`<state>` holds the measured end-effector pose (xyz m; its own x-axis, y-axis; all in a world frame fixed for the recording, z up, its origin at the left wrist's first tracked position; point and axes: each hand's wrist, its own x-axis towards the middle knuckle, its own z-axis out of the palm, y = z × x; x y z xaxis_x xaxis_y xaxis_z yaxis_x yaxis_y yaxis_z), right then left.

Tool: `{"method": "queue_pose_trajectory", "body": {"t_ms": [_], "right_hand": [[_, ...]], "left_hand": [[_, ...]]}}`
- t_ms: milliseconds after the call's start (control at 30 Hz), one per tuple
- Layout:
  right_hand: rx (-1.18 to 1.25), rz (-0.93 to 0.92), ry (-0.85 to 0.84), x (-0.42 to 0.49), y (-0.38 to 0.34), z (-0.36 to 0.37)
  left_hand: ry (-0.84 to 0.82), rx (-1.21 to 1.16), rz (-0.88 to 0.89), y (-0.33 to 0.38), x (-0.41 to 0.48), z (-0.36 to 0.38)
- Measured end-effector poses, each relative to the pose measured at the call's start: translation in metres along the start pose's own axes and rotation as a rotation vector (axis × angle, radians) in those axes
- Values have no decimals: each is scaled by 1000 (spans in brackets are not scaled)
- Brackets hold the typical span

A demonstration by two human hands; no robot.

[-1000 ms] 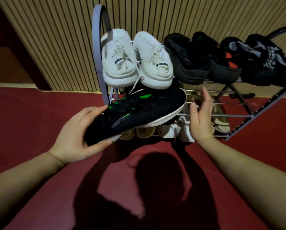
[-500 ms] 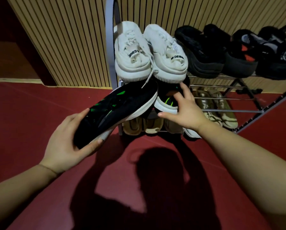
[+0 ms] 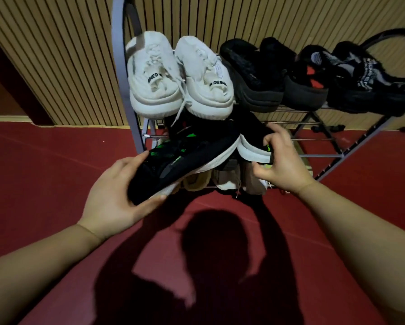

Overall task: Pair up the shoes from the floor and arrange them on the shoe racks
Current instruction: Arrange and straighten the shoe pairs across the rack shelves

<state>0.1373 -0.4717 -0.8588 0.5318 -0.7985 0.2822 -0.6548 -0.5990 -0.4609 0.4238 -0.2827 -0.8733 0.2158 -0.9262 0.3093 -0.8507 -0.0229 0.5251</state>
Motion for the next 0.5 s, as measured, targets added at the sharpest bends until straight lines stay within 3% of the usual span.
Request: {"method": "queue_pose_trajectory", "body": {"t_ms": [200, 367, 500], "right_hand": [[32, 110, -15, -17, 38, -9], [45, 234, -195, -23, 47, 16], [74, 405, -44, -6, 31, 35]], "left_hand": [[24, 57, 22, 31, 35, 23], [66, 61, -203, 60, 67, 49], [-37, 113, -361, 78, 92, 65]]}}
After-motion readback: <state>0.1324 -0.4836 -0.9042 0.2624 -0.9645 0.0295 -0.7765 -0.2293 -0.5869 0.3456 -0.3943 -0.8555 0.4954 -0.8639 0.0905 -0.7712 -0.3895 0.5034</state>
